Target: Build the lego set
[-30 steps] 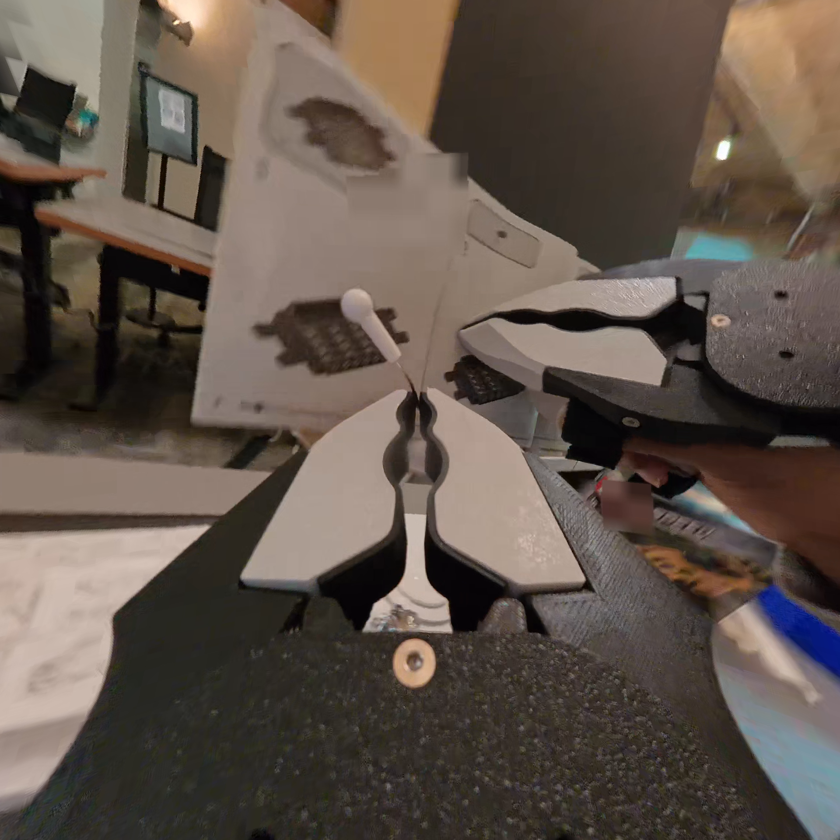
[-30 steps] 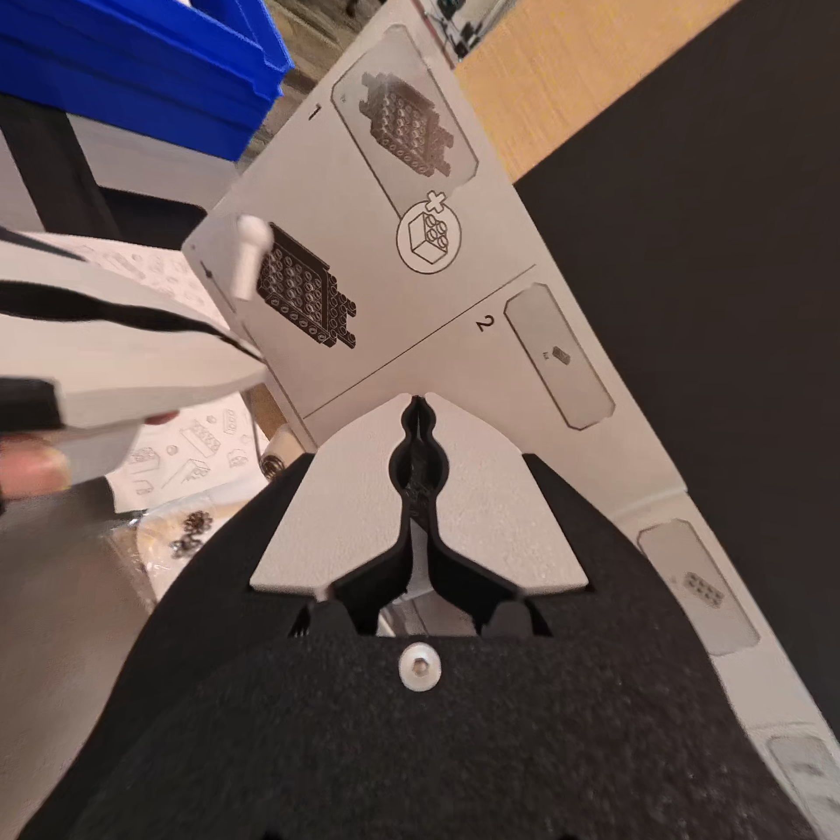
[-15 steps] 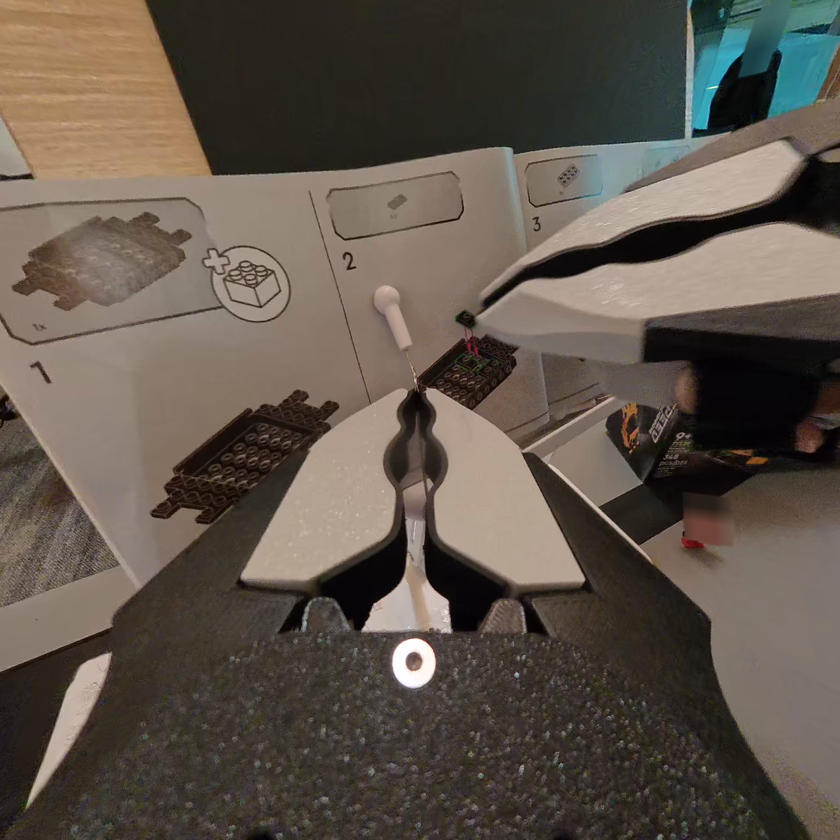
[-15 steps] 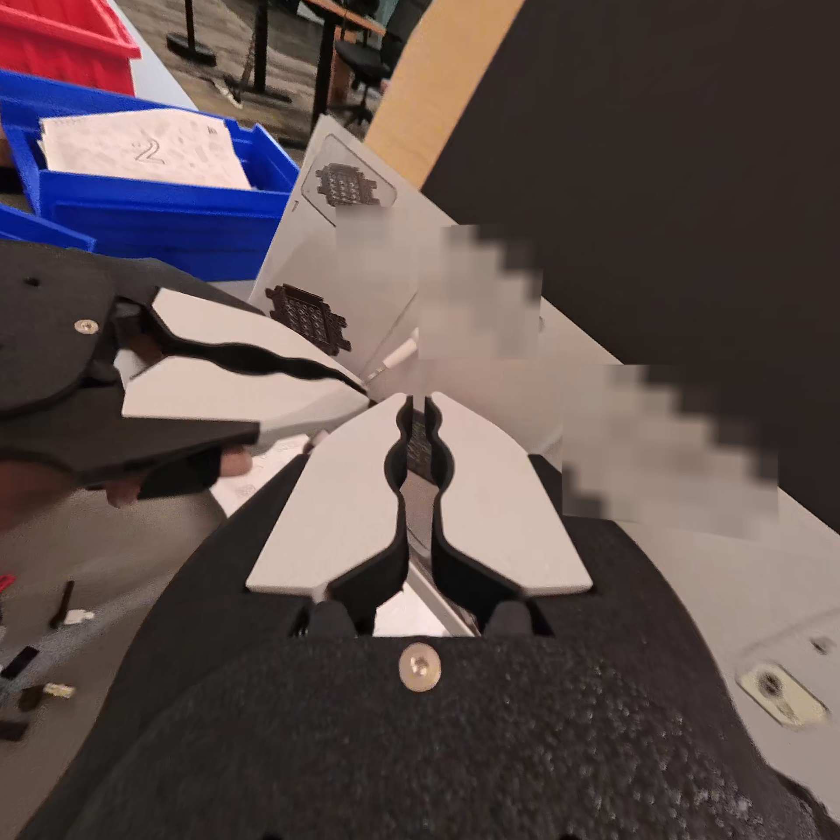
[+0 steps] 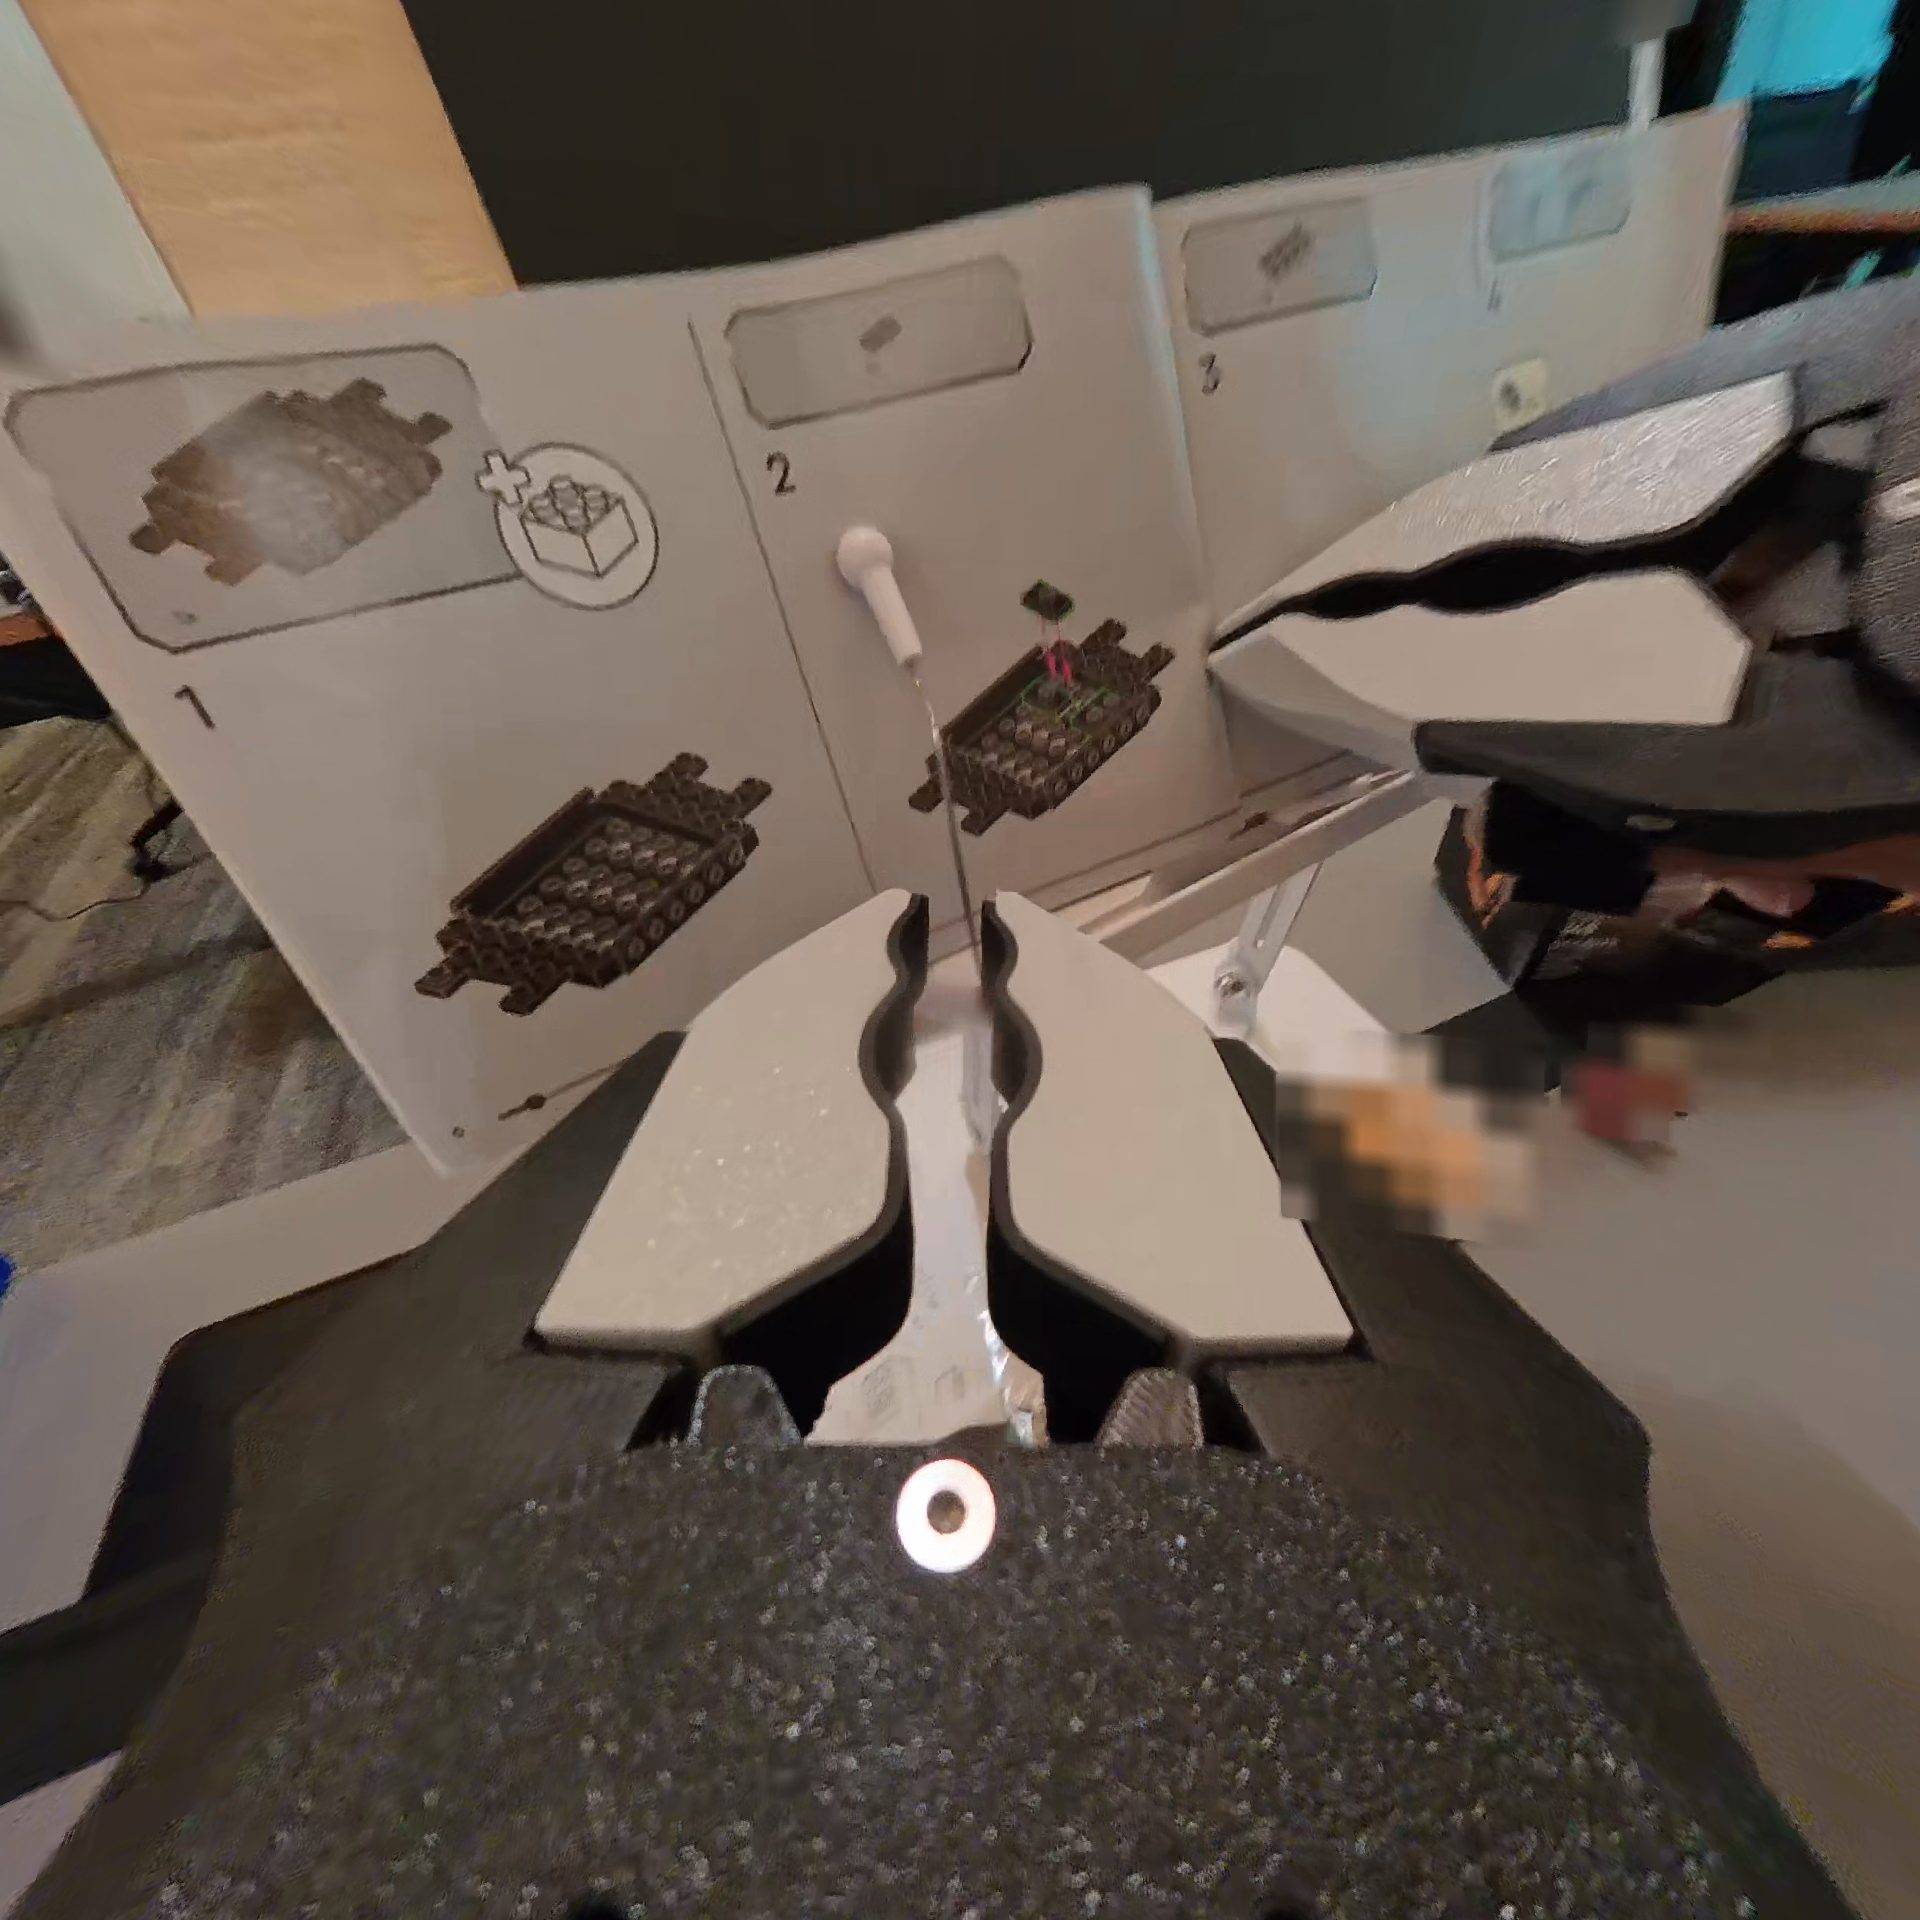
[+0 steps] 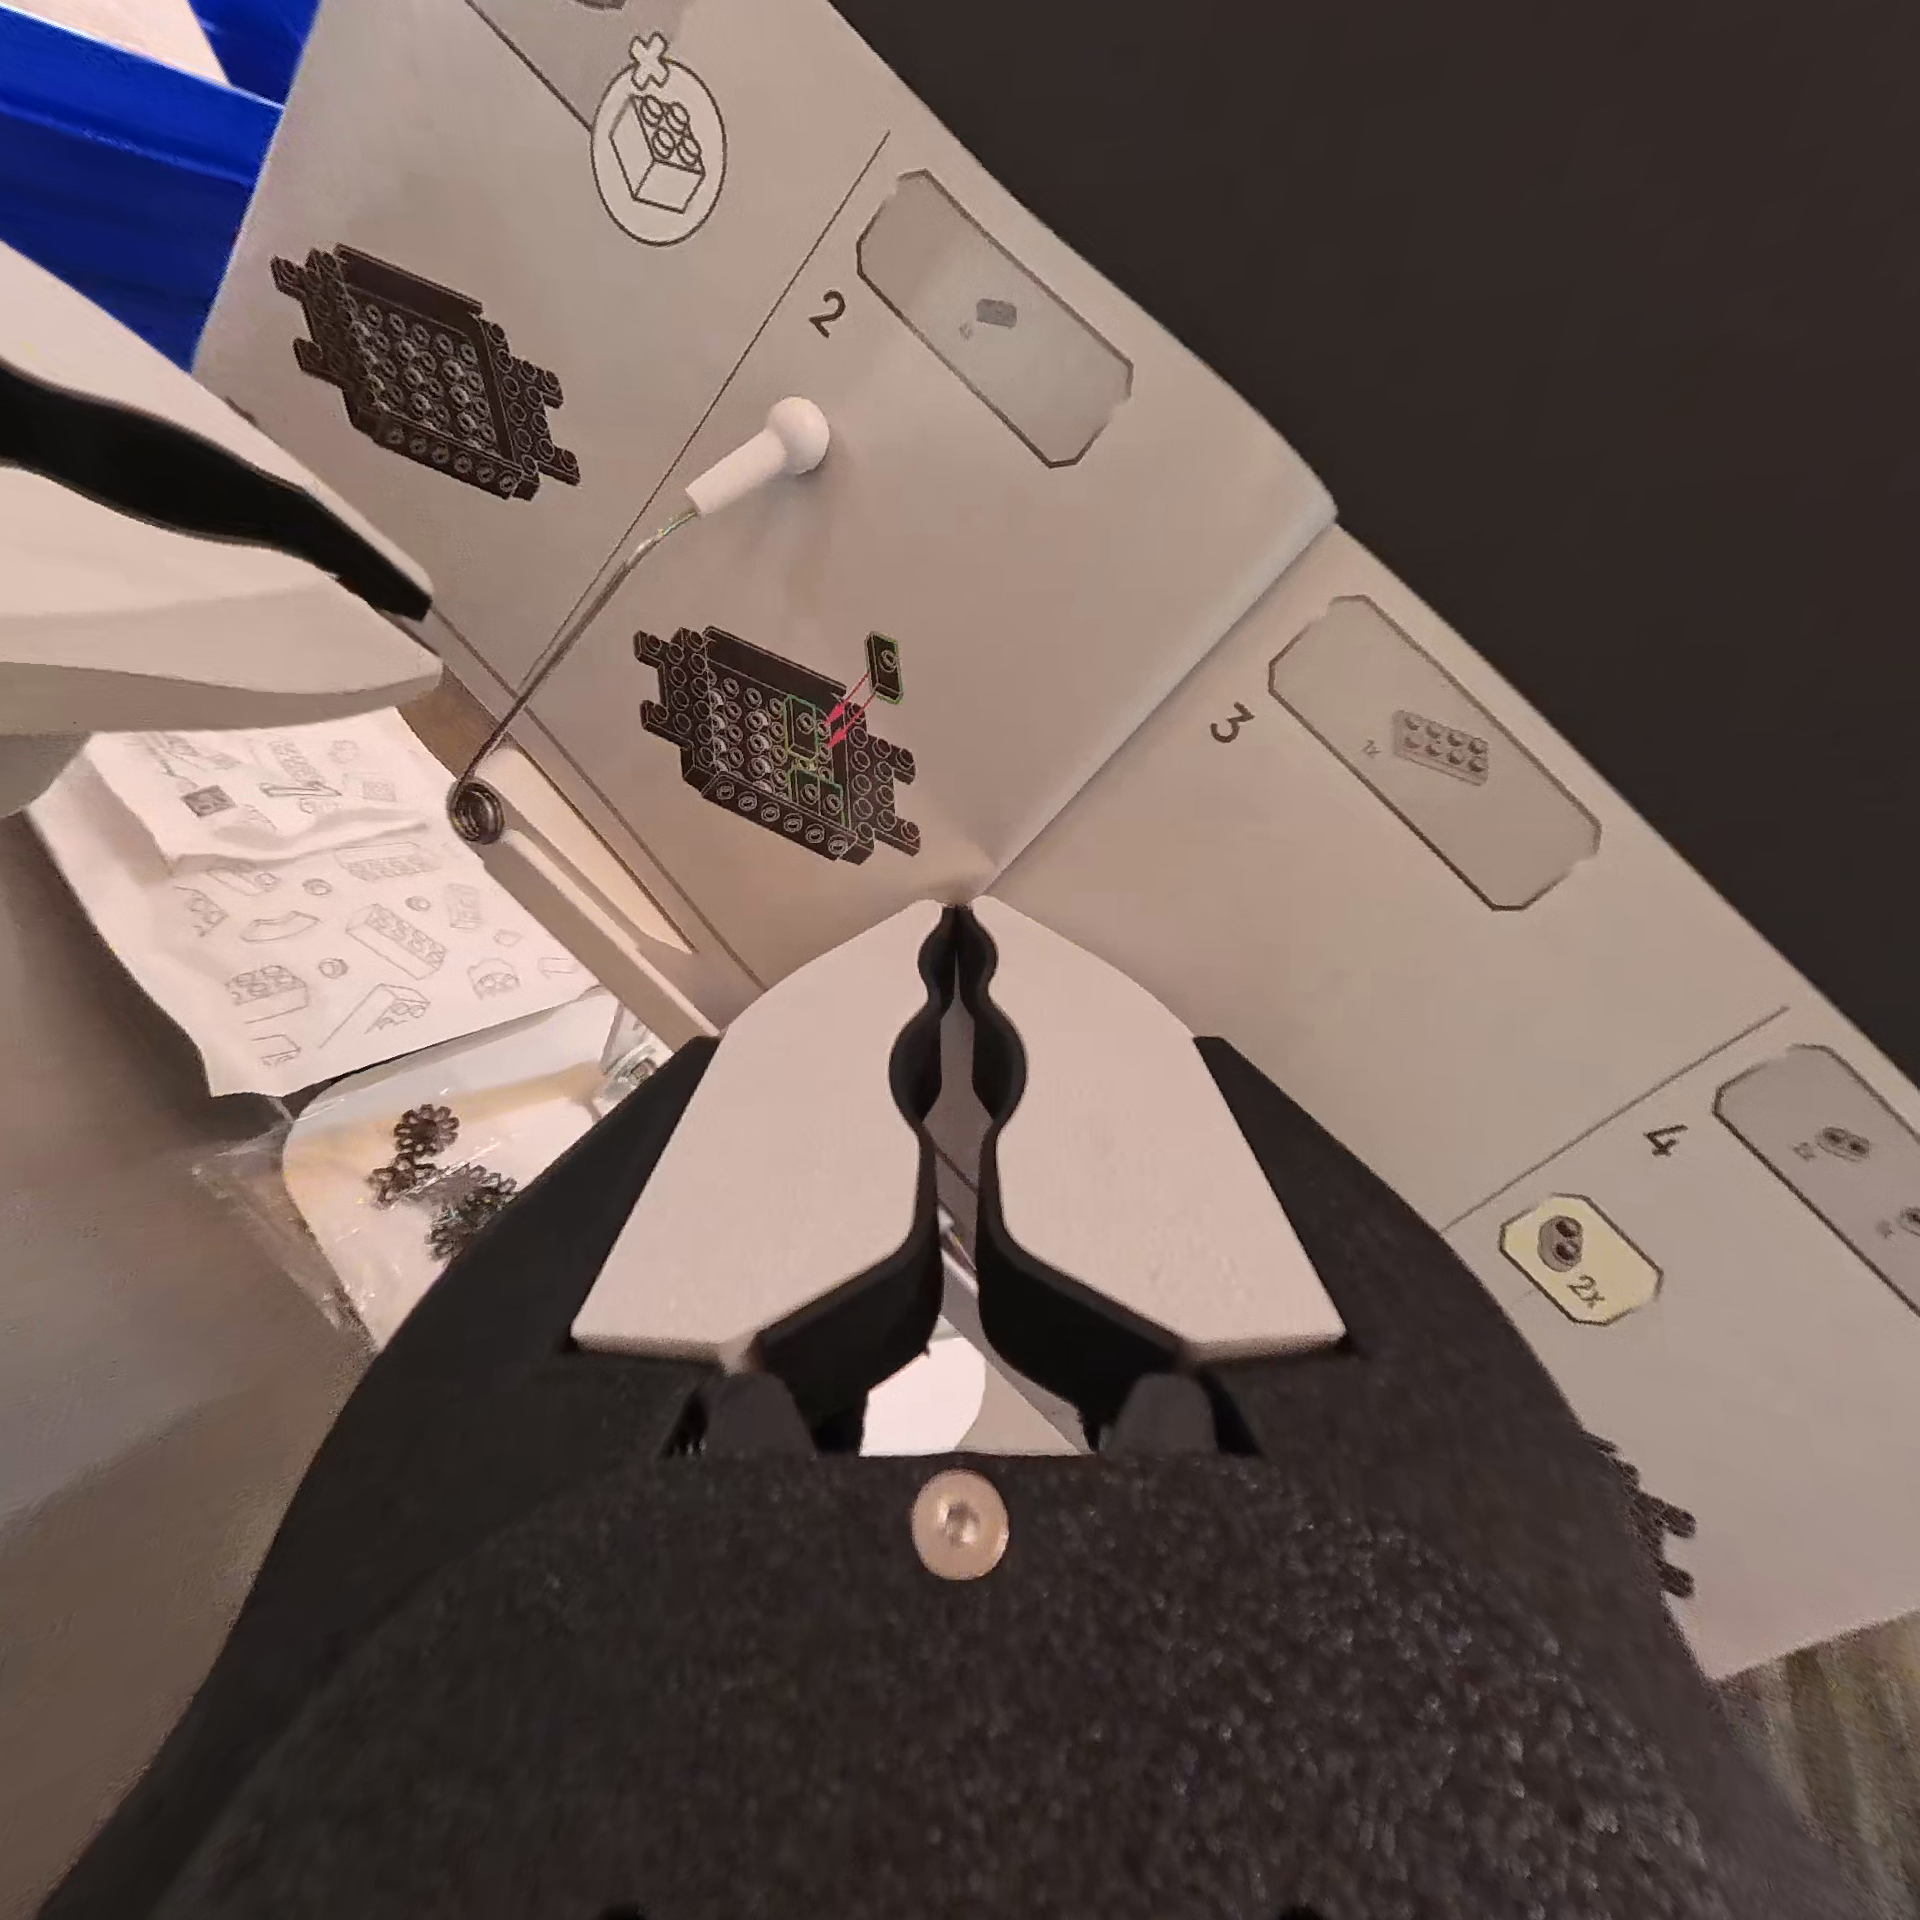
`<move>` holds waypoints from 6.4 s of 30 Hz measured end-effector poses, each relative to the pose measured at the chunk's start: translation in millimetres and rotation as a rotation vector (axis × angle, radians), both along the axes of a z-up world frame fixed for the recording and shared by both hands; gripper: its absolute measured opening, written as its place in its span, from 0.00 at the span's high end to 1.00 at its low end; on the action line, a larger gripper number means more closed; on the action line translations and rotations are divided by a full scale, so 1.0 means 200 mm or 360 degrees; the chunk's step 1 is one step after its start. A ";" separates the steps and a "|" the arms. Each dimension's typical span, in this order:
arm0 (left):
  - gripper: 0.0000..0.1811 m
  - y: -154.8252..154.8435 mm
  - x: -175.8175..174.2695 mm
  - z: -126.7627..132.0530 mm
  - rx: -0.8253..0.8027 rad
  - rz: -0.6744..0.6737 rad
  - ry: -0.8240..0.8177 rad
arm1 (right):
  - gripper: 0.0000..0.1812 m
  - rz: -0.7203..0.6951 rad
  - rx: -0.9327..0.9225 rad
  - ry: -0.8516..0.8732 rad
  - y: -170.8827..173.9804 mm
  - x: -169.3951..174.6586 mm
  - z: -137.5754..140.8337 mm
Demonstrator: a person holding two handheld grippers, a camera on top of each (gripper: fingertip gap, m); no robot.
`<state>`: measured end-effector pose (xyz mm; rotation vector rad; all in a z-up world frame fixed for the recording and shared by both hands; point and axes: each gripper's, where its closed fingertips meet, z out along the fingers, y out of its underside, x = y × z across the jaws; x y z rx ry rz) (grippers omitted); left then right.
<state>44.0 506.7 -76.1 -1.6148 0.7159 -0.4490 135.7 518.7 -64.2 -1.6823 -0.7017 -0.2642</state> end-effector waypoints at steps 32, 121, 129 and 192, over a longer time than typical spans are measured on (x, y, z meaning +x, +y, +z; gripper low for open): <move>0.97 -0.04 -0.05 0.06 -0.0086 -0.0028 -0.0088 | 0.88 -0.0038 -0.0019 0.0386 -0.48 0.37 -0.25; 1.00 -0.17 -0.18 -0.20 -0.0038 0.0085 -0.0273 | 1.00 -0.0202 0.0111 0.0881 -1.08 0.28 -0.50; 1.00 -0.18 -0.19 -0.20 -0.0059 0.0073 -0.0303 | 1.00 -0.0197 0.0088 0.0885 -1.07 0.26 -0.52; 1.00 0.07 -0.29 0.03 0.0341 0.0433 -0.0228 | 1.00 -0.0266 0.0156 0.0882 -1.08 0.34 -0.49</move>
